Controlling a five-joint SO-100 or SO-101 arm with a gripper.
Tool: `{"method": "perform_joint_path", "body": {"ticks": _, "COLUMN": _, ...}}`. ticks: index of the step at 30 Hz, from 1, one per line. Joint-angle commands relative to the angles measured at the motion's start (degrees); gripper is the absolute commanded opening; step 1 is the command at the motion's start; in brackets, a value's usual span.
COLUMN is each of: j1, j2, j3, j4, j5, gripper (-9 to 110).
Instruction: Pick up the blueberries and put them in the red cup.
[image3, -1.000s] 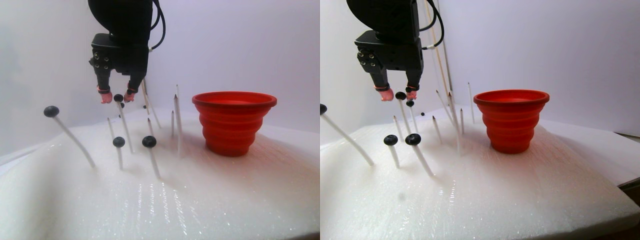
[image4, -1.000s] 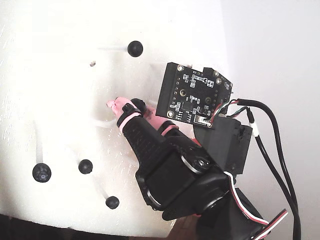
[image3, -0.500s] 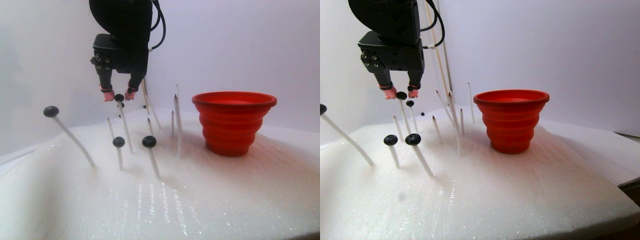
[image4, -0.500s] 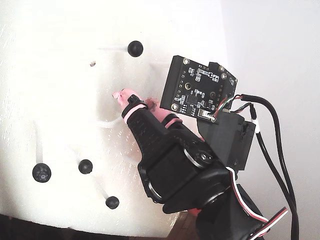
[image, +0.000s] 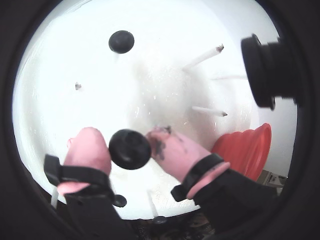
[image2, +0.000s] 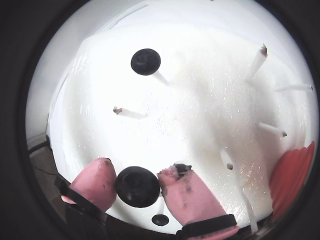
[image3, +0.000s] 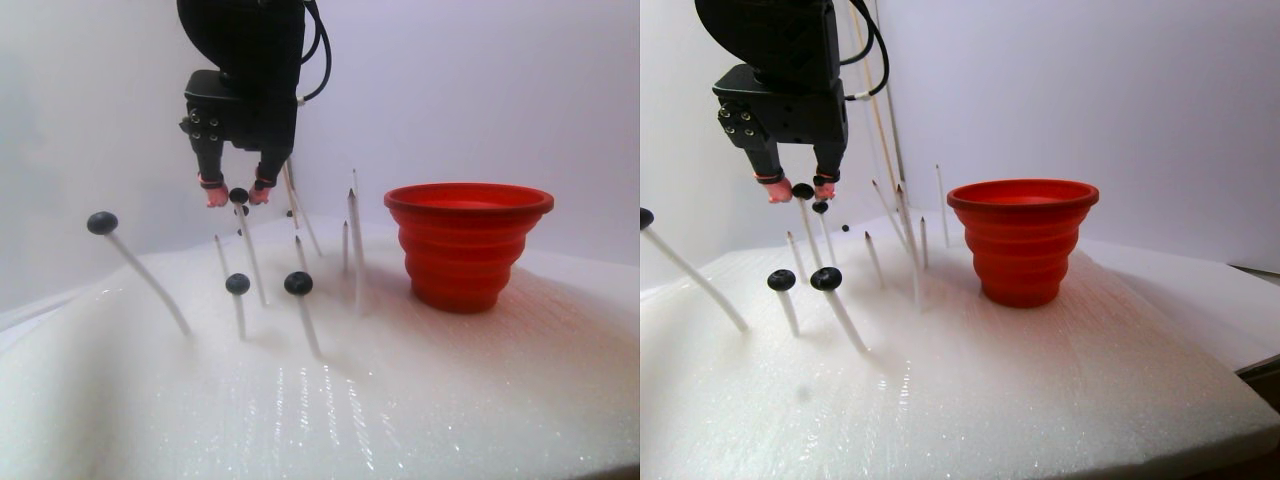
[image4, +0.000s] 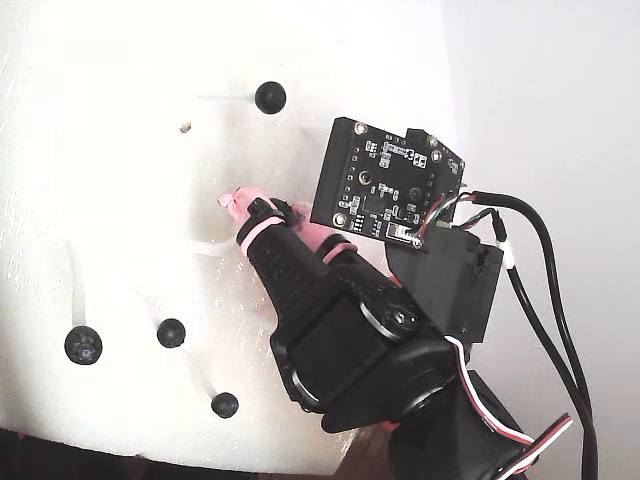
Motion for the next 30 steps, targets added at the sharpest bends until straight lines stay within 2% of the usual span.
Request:
{"method": "perform_joint_path", "body": {"ticks": 1, "j1": -1.1, "j2": 3.2, "j3": -2.6, "j4": 0.4, "j5": -0.2, "gripper": 17}}
{"method": "perform_joint_path", "body": {"ticks": 30, "j1": -1.1, "j2": 4.1, "j3": -2.7, "j4": -0.1, "j5": 1.1, "gripper": 14}}
